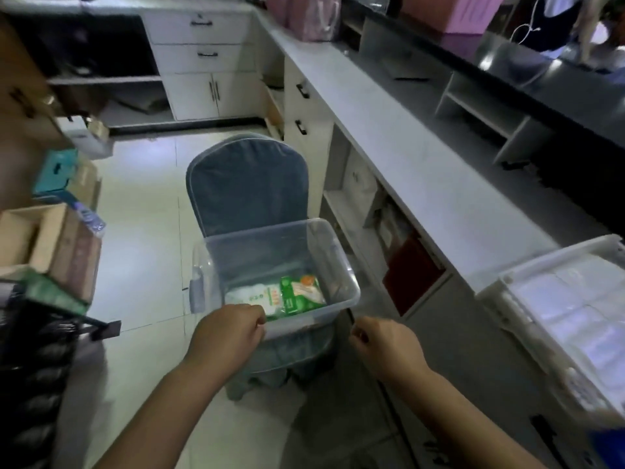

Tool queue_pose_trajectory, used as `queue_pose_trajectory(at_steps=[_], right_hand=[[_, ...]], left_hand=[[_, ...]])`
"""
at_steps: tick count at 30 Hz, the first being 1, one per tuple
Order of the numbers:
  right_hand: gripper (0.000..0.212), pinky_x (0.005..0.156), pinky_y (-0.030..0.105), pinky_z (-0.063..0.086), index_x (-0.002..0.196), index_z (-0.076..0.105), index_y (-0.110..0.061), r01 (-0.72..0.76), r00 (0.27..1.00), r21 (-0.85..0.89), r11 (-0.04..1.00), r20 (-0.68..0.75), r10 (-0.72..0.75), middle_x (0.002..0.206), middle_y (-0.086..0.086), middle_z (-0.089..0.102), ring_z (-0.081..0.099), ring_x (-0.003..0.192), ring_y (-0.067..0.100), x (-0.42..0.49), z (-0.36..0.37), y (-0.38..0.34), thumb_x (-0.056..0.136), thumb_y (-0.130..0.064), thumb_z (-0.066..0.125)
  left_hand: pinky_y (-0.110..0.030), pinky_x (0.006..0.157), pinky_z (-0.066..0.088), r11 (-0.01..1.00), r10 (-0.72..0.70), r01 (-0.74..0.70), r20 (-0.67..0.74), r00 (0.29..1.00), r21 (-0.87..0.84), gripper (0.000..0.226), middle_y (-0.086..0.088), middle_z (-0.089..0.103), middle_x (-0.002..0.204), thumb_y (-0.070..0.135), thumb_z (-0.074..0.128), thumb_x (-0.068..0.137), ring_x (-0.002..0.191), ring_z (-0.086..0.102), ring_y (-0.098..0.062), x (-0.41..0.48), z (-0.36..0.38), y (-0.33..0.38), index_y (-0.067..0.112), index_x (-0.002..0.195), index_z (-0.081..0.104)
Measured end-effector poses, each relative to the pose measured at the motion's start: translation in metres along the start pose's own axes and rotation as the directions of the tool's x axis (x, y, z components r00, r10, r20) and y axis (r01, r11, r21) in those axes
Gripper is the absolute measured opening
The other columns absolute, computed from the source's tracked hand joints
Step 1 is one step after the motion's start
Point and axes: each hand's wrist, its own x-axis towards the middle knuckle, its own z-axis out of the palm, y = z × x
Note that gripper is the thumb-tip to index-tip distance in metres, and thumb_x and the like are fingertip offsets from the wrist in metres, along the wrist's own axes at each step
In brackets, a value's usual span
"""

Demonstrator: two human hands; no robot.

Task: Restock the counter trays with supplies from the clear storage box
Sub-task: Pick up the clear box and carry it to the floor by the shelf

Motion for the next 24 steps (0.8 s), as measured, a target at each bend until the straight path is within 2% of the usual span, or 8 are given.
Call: queue_pose_trajectory(at_steps=[3, 6, 10, 12, 14, 15, 19, 24], right_hand=[[0.015, 0.052, 0.015, 0.040, 0.077, 0.057, -0.029, -0.032, 0.999, -0.017, 0.999, 0.030, 0.032, 0.070, -0.009, 0.058, 0.055, 0.062, 0.003, 0.028, 0.014, -0.012, 0.089, -0.035, 0.052], [0.018, 0.056, 0.027, 0.048, 0.073, 0.056, -0.026, -0.076, 0.994, -0.031, 0.997, 0.076, 0.078, 0.070, -0.007, 0.058, 0.056, 0.063, 0.010, 0.055, 0.027, -0.016, 0.089, -0.033, 0.052], [0.017, 0.046, 0.015, 0.030, 0.072, 0.052, -0.031, -0.118, 0.987, -0.049, 0.992, 0.105, 0.122, 0.066, -0.010, 0.053, 0.052, 0.060, 0.005, 0.100, 0.047, -0.011, 0.088, -0.034, 0.053], [0.014, 0.050, 0.018, 0.039, 0.079, 0.059, -0.027, -0.144, 0.979, -0.020, 0.989, 0.141, 0.146, 0.072, -0.009, 0.060, 0.057, 0.065, 0.007, 0.126, 0.056, -0.007, 0.089, -0.034, 0.053], [0.013, 0.062, 0.027, 0.051, 0.086, 0.063, -0.026, -0.186, 0.962, 0.008, 0.983, 0.207, 0.180, 0.082, -0.007, 0.065, 0.060, 0.074, 0.010, 0.152, 0.063, -0.003, 0.089, -0.033, 0.052], [0.013, 0.066, 0.028, 0.053, 0.088, 0.063, -0.026, -0.202, 0.952, 0.018, 0.979, 0.237, 0.192, 0.085, -0.007, 0.065, 0.060, 0.076, 0.010, 0.164, 0.066, 0.000, 0.089, -0.033, 0.052], [0.017, 0.067, 0.030, 0.048, 0.091, 0.064, -0.020, -0.226, 0.936, 0.016, 0.974, 0.282, 0.212, 0.091, -0.001, 0.069, 0.062, 0.082, 0.016, 0.205, 0.075, 0.005, 0.090, -0.028, 0.050], [0.019, 0.061, 0.030, 0.040, 0.091, 0.064, -0.015, -0.275, 0.923, 0.005, 0.962, 0.283, 0.262, 0.094, 0.003, 0.070, 0.063, 0.086, 0.021, 0.238, 0.082, 0.005, 0.090, -0.026, 0.048]], left_hand=[[-0.028, 0.060, 0.044, 0.998, -0.056, 0.056, 0.011, 0.998, -0.004, 0.016, 0.005, 0.070, 0.090, 0.032, 0.053, 0.086, 0.077, 0.061, -0.017, 0.008, 0.001, -0.035, 0.028, 0.092, 0.067], [-0.028, 0.061, 0.046, 0.995, -0.090, 0.091, 0.036, 0.995, -0.034, 0.016, 0.005, 0.070, 0.092, 0.033, 0.052, 0.087, 0.078, 0.061, -0.018, 0.021, 0.008, -0.060, 0.028, 0.095, 0.066], [-0.028, 0.062, 0.045, 0.991, -0.131, 0.133, 0.092, 0.987, -0.015, 0.019, 0.005, 0.069, 0.096, 0.030, 0.049, 0.087, 0.083, 0.062, -0.019, 0.055, 0.018, -0.084, 0.028, 0.098, 0.065], [-0.028, 0.065, 0.046, 0.988, -0.155, 0.155, 0.120, 0.981, 0.010, 0.020, 0.005, 0.069, 0.097, 0.028, 0.049, 0.087, 0.085, 0.062, -0.019, 0.078, 0.019, -0.097, 0.029, 0.100, 0.065], [-0.028, 0.066, 0.046, 0.985, -0.170, 0.167, 0.141, 0.975, 0.035, 0.021, 0.005, 0.069, 0.098, 0.027, 0.048, 0.087, 0.086, 0.062, -0.020, 0.102, 0.018, -0.109, 0.029, 0.100, 0.064], [-0.027, 0.065, 0.045, 0.985, -0.172, 0.168, 0.148, 0.974, 0.038, 0.020, 0.005, 0.069, 0.099, 0.028, 0.048, 0.087, 0.086, 0.062, -0.019, 0.114, 0.017, -0.116, 0.028, 0.101, 0.064], [-0.026, 0.061, 0.035, 0.988, -0.152, 0.145, 0.142, 0.978, 0.054, 0.020, 0.006, 0.068, 0.100, 0.029, 0.049, 0.088, 0.089, 0.061, -0.018, 0.164, 0.012, -0.136, 0.029, 0.101, 0.063], [-0.027, 0.060, 0.039, 0.995, -0.101, 0.095, 0.173, 0.980, 0.042, 0.018, 0.002, 0.068, 0.095, 0.028, 0.049, 0.088, 0.085, 0.061, -0.020, 0.218, 0.017, -0.148, 0.025, 0.095, 0.065]])
